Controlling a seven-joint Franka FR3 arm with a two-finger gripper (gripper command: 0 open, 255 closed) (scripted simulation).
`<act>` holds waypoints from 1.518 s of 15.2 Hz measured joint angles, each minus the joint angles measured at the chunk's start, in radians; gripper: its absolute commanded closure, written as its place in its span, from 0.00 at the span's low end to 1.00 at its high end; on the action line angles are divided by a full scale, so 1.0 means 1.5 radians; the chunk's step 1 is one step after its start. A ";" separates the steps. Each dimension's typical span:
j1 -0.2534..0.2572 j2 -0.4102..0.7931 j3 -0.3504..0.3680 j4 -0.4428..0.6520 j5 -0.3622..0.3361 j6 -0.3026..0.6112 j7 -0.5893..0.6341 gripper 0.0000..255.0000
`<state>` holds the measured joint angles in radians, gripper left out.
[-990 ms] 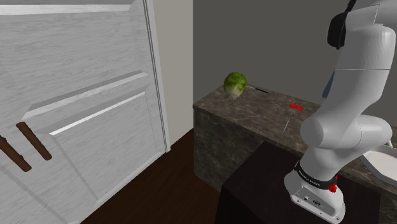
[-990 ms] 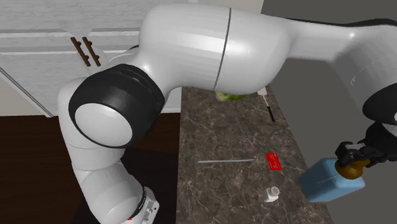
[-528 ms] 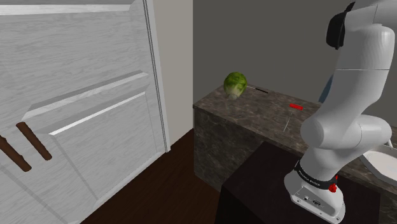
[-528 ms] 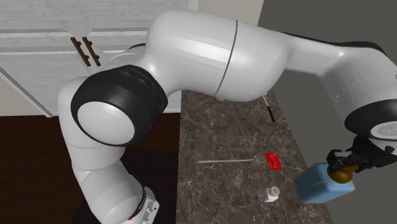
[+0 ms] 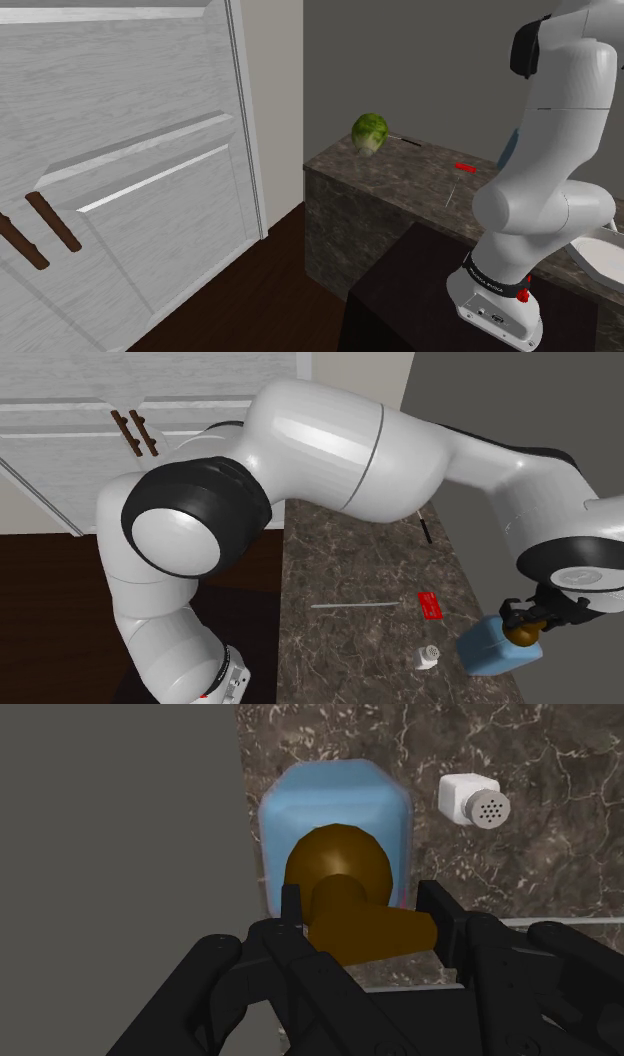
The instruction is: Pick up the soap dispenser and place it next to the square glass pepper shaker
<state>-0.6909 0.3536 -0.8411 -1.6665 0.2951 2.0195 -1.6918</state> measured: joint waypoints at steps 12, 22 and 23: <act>-0.002 0.010 0.006 -0.025 0.011 0.032 -0.007 0.00; 0.008 -0.020 -0.009 0.016 -0.017 -0.029 0.010 0.00; 0.009 -0.023 -0.009 0.018 -0.019 -0.033 0.011 0.00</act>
<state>-0.6767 0.3196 -0.8551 -1.6394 0.2661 1.9707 -1.6748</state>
